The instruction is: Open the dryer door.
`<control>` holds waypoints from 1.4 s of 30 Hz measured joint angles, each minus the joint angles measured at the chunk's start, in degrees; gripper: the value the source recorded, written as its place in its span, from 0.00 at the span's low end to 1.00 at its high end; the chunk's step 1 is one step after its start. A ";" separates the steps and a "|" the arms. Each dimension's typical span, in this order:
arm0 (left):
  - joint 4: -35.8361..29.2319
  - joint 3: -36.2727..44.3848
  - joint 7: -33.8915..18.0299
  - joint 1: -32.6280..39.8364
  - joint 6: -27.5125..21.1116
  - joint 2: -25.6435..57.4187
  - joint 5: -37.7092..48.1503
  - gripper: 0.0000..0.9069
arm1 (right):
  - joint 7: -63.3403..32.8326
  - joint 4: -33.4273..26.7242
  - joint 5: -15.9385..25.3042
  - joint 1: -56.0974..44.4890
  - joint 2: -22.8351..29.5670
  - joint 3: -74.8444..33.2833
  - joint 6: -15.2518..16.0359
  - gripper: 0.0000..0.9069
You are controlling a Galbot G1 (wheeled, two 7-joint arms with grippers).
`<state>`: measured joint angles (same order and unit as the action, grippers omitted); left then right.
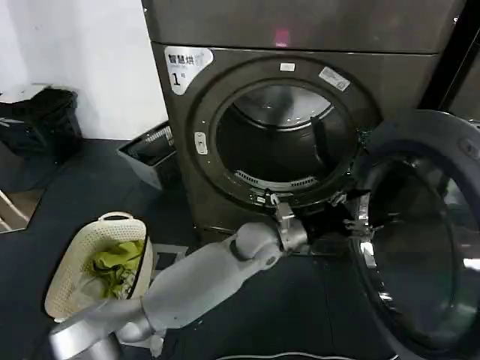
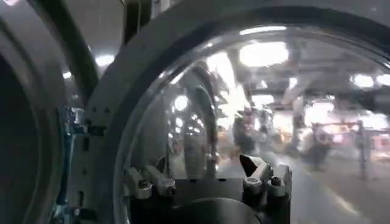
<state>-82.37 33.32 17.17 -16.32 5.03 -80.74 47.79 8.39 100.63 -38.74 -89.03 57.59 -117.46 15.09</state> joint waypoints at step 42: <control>-36.72 -15.61 -9.53 -19.49 6.80 51.25 16.69 1.00 | -1.92 2.87 9.11 2.98 -1.86 -4.46 -3.95 1.00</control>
<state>-119.09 17.71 7.64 -35.81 11.83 -29.49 64.48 6.48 103.50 -29.63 -86.05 55.73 -121.92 11.14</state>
